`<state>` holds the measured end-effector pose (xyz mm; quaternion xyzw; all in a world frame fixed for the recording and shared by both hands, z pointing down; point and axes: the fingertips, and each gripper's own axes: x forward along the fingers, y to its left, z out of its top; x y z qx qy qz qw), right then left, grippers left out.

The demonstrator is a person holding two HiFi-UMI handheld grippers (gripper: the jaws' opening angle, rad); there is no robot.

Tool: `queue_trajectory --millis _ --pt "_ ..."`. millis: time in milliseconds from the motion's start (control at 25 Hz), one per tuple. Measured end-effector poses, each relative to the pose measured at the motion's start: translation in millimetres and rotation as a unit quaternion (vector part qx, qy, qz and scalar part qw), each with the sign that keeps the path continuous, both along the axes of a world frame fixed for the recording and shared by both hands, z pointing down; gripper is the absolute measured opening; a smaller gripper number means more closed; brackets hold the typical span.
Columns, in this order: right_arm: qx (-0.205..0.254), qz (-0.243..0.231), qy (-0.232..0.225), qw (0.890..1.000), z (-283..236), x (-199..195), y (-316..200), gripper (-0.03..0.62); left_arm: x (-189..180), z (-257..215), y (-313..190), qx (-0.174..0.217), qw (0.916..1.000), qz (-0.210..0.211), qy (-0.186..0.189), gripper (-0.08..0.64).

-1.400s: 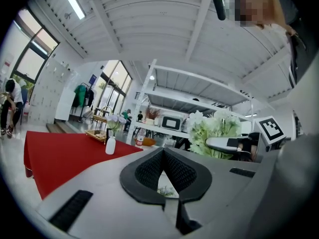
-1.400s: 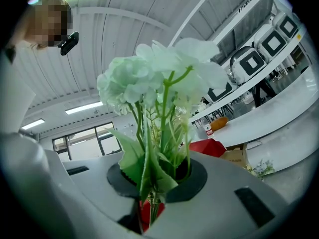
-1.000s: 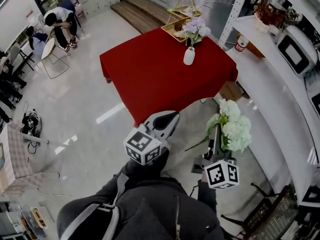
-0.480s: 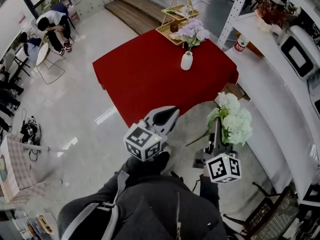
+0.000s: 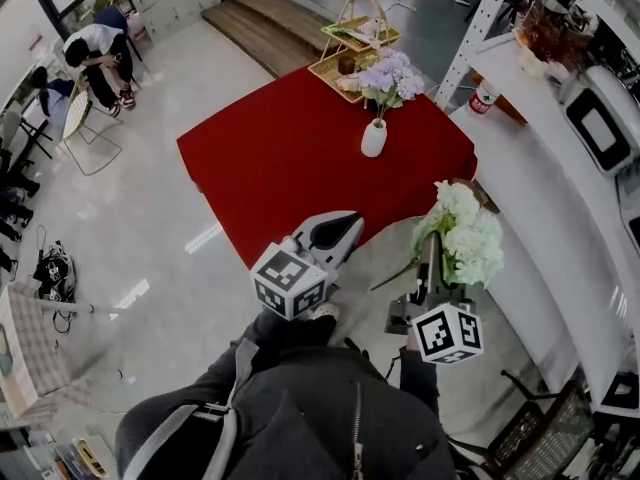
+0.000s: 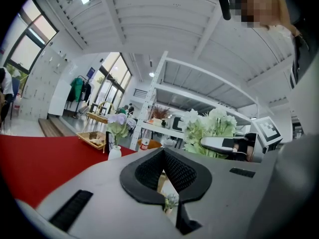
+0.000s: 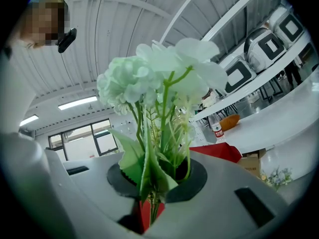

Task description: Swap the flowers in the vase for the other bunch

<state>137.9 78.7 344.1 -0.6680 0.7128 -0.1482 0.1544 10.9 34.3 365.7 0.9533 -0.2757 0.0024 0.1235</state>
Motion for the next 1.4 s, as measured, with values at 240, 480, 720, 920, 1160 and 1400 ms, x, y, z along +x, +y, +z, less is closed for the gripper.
queue_trajectory --millis 240,480,720,920,1160,1400 --pt "-0.004 0.007 -0.004 1.000 3.4 0.2 -20.6 0.060 1.4 4.4 -20.7 -0.006 0.9999 0.010 -0.001 0.008" --pt "0.000 0.016 -0.003 1.000 3.9 -3.4 -35.8 0.058 -1.1 5.8 -33.3 -0.009 0.9998 0.020 0.000 0.008" --pt "-0.003 0.012 0.002 1.000 3.6 -13.7 -35.9 0.060 -5.9 9.9 -27.1 -0.016 0.9996 0.024 0.001 0.008" --pt "-0.012 0.013 0.004 1.000 8.5 -12.9 -31.5 0.060 -7.7 13.1 -21.1 -0.023 0.9994 0.024 0.001 0.008" --pt "-0.018 0.014 0.001 1.000 14.8 -11.9 -23.5 0.060 -7.0 22.9 -11.6 -0.030 0.9992 0.025 -0.007 0.008" --pt "-0.018 0.010 -0.004 1.000 18.0 -11.1 -28.3 0.060 -3.5 27.3 -15.8 -0.026 0.9993 0.023 -0.012 0.008"
